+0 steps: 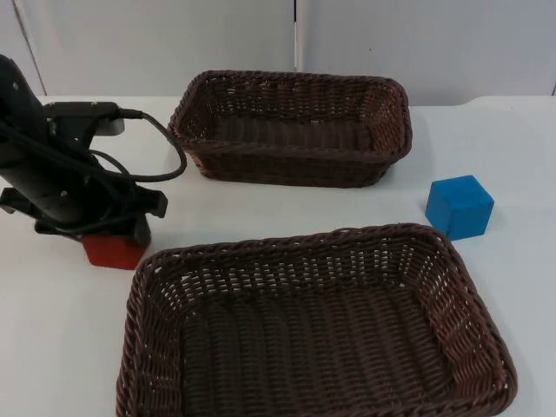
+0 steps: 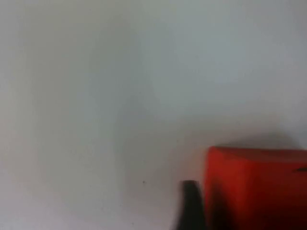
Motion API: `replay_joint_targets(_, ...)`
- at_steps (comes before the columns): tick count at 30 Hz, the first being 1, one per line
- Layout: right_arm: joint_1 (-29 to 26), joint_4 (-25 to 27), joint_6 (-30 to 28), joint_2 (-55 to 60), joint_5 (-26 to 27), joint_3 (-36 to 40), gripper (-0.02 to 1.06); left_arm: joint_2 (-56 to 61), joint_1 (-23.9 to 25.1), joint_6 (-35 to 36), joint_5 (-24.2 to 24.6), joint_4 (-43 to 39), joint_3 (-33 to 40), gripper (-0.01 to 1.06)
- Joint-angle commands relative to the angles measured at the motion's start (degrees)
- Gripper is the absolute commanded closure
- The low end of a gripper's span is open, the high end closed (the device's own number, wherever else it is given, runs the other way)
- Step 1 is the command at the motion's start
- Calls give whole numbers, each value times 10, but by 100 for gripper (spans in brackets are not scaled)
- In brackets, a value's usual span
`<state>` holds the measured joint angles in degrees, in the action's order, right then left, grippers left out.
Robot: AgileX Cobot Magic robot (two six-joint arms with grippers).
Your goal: Pick up one cube with the left hand and place it into the upper basket. Pick up one cube with the right hand and place it into the lower basket.
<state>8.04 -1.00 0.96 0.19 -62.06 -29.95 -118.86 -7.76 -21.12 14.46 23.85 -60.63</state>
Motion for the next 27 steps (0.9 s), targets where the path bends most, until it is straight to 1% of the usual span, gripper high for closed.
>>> replay_joint_targets(1, -4, 0, -6, -2, 2, 4, -1, 3, -4, 4, 7, 18, -3, 67)
replay_joint_targets(2, -4, 0, -6, -2, 2, 4, -1, 7, -4, 4, 8, 19, -3, 79)
replay_joint_targets(3, -4, 0, -6, -2, 2, 4, -1, 13, -4, 4, 12, 19, -3, 89)
replay_joint_targets(4, -4, 0, -6, -2, 2, 4, -1, 13, -4, 4, 12, 19, -3, 89)
replay_joint_targets(5, -4, 0, -6, -2, 2, 4, -1, 19, -4, 4, 12, 19, -3, 100)
replay_joint_targets(6, -4, 0, -6, -2, 2, 4, -1, 29, -4, 4, 12, 19, -3, 105)
replay_joint_targets(10, -4, 0, -6, -2, 2, 4, -1, 65, -4, 4, 13, 21, -3, 105)
replay_joint_targets(13, -4, 0, -6, -2, 2, 4, -1, 120, -4, 4, 18, 43, -3, 105)
replay_joint_targets(15, -4, 0, -6, -2, 2, 4, -1, 129, -4, 4, 19, 47, -3, 105)
replay_joint_targets(17, -4, 0, -6, -2, 2, 4, -1, 175, -4, 4, 24, 56, -3, 105)
replay_joint_targets(27, -4, 0, -6, -2, 2, 4, -1, 292, -4, 4, 43, 51, -3, 105)
